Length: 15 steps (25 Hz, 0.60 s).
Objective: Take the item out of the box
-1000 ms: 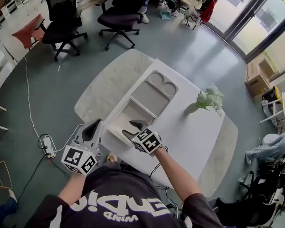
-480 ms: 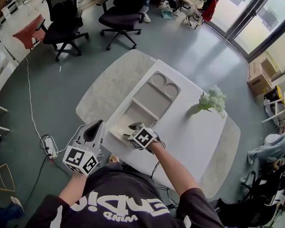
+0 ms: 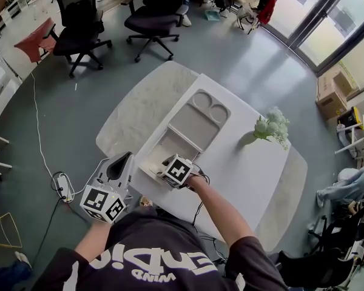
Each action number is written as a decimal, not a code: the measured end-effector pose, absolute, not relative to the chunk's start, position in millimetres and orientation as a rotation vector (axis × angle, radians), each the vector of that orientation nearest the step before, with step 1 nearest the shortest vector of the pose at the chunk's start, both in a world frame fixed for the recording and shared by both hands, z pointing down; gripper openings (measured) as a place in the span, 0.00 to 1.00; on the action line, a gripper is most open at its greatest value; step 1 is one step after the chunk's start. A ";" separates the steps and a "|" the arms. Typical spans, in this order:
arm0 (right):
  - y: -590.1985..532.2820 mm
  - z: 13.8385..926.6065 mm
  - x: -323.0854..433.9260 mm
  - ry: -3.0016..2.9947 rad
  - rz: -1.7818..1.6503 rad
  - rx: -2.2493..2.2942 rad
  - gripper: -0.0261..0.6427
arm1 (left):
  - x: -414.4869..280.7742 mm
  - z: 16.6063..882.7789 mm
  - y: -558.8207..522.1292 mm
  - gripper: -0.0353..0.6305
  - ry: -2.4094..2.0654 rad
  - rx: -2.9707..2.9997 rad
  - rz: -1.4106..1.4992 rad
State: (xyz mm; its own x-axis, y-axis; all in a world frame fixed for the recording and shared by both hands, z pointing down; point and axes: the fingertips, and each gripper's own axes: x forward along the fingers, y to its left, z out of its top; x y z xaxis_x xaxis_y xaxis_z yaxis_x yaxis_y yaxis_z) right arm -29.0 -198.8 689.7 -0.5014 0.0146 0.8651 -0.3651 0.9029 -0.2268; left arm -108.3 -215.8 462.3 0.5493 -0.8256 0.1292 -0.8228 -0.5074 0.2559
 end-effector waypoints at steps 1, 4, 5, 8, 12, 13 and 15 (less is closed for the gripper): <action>-201.2 690.2 -26.3 -2.038 0.457 0.259 0.36 | -107.7 462.3 -216.3 0.07 -1.367 2.502 -0.012; -207.7 694.5 -22.4 -2.003 0.438 0.282 0.36 | -108.1 462.3 -218.0 0.07 -1.366 2.503 -0.008; -207.0 694.4 -26.6 -2.014 0.451 0.271 0.35 | -108.9 462.6 -218.7 0.07 -1.366 2.503 -0.005; -201.3 695.4 -39.5 -2.039 0.504 0.222 0.34 | -109.8 464.1 -220.2 0.07 -1.365 2.503 0.001; -180.7 704.7 -30.7 -1.936 0.639 0.174 0.30 | -108.3 465.2 -221.6 0.07 -1.367 2.501 0.006; -189.0 705.0 -34.9 -1.969 0.613 0.192 0.30 | -108.5 465.3 -222.3 0.07 -1.368 2.501 0.007; -197.8 706.8 -40.0 -1.999 0.595 0.209 0.30 | -109.9 465.3 -223.4 0.07 -1.371 2.500 0.009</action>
State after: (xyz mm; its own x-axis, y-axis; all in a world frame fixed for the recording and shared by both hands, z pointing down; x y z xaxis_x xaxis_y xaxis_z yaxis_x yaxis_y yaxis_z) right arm -40.0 -197.8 706.8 -0.4861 0.1025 0.8679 -0.3886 0.8641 -0.3198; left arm -109.9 -223.4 465.3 0.5475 -0.8246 0.1428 -0.8263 -0.5057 0.2481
